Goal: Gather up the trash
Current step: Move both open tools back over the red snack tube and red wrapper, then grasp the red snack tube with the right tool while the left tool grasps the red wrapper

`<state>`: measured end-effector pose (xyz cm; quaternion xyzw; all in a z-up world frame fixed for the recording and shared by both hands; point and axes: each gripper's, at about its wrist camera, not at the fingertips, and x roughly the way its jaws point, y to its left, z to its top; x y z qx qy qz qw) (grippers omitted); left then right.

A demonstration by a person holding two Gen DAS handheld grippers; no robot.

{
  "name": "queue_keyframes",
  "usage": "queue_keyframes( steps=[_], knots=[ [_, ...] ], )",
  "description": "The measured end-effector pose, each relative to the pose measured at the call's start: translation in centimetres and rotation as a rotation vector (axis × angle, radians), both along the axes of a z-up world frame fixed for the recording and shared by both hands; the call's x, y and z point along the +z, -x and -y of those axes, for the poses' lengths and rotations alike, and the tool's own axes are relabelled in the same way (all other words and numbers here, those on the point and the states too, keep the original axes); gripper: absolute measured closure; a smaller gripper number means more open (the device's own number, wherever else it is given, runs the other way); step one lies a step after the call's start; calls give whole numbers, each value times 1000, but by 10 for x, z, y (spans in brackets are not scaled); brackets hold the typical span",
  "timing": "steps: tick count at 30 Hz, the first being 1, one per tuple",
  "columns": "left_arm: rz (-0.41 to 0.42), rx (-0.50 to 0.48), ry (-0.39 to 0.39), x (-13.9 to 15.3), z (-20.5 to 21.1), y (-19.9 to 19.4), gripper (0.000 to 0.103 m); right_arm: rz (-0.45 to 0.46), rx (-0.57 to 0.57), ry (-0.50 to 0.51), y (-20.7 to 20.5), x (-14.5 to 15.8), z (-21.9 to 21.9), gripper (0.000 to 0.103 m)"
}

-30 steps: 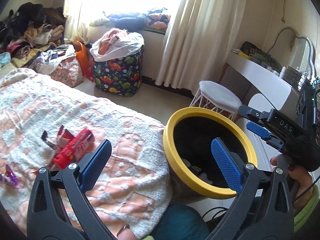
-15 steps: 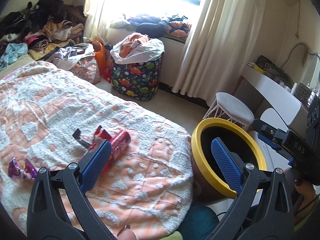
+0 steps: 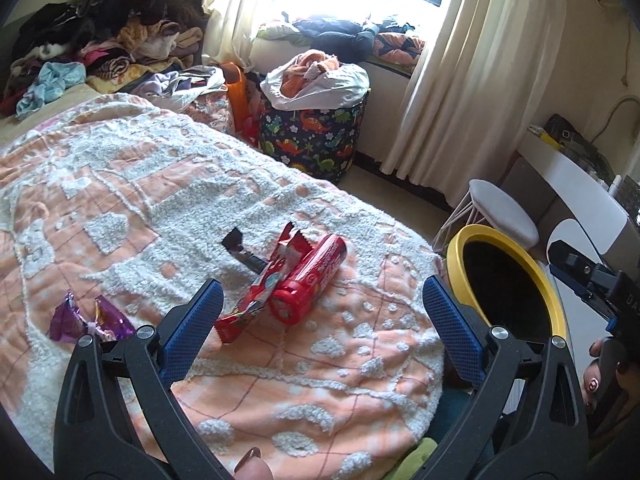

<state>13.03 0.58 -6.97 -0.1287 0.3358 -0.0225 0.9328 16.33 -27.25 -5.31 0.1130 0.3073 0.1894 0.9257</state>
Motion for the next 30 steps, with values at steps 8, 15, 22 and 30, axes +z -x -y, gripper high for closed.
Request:
queue_keyframes(
  steps=[8, 15, 22, 30],
  knots=[
    [-88, 29, 6, -21, -24, -6, 41, -33, 60, 20, 4, -8, -27, 26],
    [-169, 30, -2, -41, -37, -13, 67, -69, 109, 20, -3, -15, -52, 26],
    [-186, 3, -5, -50, -34, -17, 76, -138, 124, 19, -28, -27, -84, 26],
    [-182, 3, 41, -55, -41, -16, 92, -217, 151, 37, -55, -43, -122, 26]
  ],
)
